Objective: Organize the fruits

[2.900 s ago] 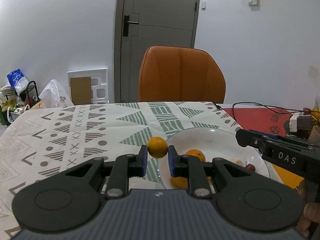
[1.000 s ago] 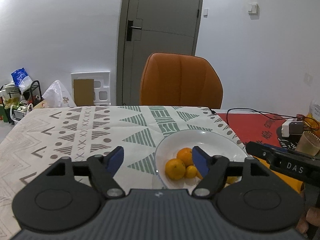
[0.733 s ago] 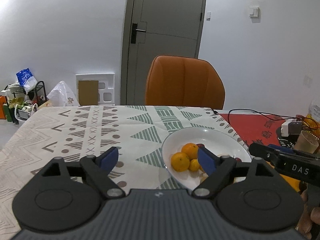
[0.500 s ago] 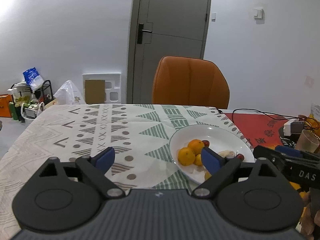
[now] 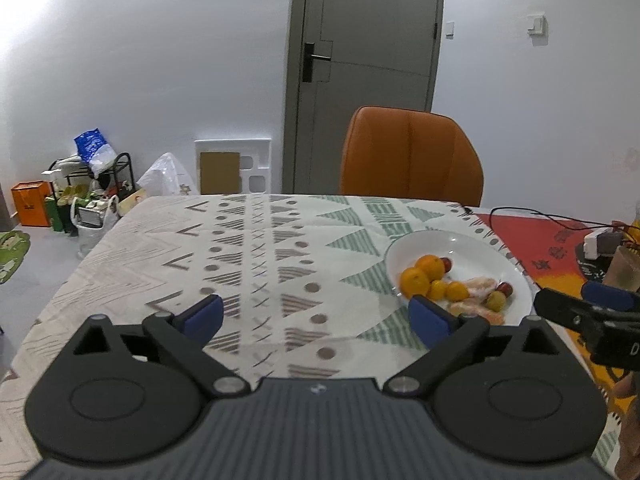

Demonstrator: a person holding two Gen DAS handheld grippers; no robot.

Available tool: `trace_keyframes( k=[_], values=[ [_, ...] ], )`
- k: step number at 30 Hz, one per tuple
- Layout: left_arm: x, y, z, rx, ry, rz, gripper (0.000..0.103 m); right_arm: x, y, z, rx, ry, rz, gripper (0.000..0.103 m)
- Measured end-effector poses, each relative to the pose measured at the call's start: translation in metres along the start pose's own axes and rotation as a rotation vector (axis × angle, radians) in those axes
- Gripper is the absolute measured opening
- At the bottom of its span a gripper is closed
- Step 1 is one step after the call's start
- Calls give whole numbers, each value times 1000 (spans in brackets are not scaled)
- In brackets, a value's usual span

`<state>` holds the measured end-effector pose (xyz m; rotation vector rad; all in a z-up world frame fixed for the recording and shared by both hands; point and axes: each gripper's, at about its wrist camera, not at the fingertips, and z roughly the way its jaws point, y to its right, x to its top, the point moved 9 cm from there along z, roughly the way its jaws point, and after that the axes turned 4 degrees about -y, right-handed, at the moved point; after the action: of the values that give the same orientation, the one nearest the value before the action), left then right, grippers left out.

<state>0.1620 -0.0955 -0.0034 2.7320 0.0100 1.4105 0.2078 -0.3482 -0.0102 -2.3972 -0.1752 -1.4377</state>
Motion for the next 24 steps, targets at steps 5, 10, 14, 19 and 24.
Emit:
trace_keyframes(
  k=[5, 10, 14, 19, 24],
  values=[
    [-7, -19, -11, 19, -14, -11, 99, -4, -15, -5, 19, -9, -12, 103],
    [-15, -35, -20, 29, -20, -17, 99, -8, -31, -11, 32, -17, -25, 103],
    [-22, -43, -29, 29, -20, -15, 99, -11, -41, -18, 32, -16, -42, 103],
    [-30, -54, -39, 31, -21, -18, 99, -14, -48, -27, 28, -21, -54, 103],
    [-35, -60, -49, 34, -14, -23, 100, -18, -49, -34, 13, -25, -43, 103]
  ],
)
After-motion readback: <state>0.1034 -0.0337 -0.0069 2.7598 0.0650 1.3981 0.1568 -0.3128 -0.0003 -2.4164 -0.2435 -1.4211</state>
